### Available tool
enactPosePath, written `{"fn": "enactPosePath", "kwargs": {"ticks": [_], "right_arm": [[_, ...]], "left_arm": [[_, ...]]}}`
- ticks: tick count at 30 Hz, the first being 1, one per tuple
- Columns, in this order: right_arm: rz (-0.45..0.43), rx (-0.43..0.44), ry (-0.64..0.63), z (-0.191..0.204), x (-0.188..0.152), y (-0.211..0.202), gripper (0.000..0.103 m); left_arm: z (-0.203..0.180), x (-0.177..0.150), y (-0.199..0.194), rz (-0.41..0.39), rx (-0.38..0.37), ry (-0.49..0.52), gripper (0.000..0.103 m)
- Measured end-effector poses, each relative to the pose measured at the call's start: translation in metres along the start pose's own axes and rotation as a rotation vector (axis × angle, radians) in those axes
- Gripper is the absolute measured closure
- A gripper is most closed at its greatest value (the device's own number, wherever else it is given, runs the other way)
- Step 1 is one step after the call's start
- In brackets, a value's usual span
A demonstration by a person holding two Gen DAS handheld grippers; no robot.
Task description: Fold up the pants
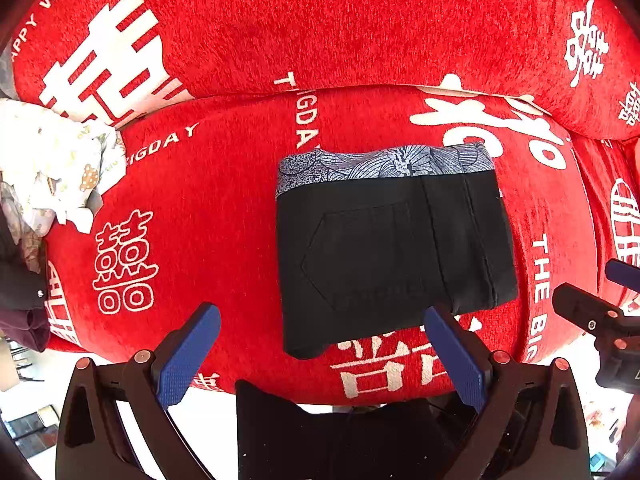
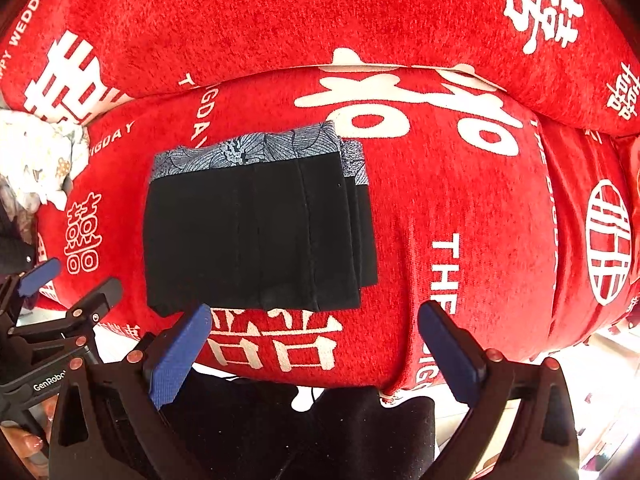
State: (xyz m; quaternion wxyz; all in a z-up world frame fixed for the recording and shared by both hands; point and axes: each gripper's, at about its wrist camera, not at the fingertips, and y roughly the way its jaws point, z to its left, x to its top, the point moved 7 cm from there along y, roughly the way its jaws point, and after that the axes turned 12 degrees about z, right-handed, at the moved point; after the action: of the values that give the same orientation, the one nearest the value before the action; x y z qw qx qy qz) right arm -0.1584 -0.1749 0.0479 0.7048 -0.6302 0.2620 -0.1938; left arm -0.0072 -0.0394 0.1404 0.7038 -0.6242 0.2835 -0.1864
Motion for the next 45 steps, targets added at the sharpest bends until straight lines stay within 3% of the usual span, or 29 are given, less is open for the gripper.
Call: {"fn": "enactPosePath", "kwargs": {"ticks": [45], "right_arm": [[-0.008,-0.094,-0.028,0.01,-0.0065,0.0016,0.0]], "left_arm": [[0.0036,-0.0073,0.0016,-0.001,0.042,-0.001,0.001]]}}
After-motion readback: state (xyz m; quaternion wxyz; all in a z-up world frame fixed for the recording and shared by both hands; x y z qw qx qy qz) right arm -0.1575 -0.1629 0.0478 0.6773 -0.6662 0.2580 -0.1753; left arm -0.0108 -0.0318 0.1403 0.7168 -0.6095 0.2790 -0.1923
